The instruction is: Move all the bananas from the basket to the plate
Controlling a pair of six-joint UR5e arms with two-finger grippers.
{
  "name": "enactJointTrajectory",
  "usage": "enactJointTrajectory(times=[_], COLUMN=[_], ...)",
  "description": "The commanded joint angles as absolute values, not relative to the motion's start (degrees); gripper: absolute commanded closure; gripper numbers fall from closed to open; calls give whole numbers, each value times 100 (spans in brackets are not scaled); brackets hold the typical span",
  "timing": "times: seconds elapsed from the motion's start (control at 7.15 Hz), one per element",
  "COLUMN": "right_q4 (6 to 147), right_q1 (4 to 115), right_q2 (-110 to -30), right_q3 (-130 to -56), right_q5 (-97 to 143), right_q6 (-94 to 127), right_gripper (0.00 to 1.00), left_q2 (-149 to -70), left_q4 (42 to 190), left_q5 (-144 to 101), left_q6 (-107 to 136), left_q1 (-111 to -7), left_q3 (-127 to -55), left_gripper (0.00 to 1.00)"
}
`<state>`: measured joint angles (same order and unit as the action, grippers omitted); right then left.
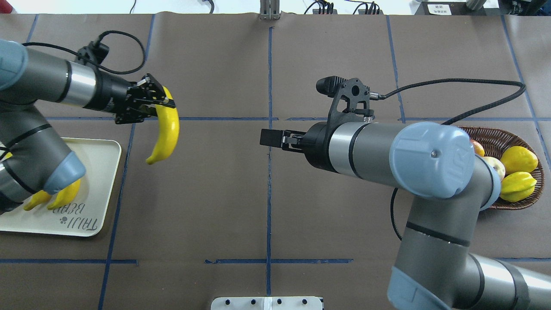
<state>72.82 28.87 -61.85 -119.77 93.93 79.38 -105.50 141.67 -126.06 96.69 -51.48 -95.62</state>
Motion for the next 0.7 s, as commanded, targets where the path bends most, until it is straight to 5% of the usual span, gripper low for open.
enactJointTrajectory(times=[0.0, 0.56], right_q4=[8205, 8736], right_q1=[3925, 4428], right_q2=[-6214, -6310], right_q3=[-12041, -12076], right_q5=[10613, 10985], right_q6=[7588, 6838], right_gripper=[0, 0], left_q2=[-9164, -8315], left_q4=[14168, 14229], left_q5=[-12762, -12727], left_q6=[7603, 6618], left_q1=[-5702, -5968], left_q3=[-9563, -9562], left_gripper=[100, 100])
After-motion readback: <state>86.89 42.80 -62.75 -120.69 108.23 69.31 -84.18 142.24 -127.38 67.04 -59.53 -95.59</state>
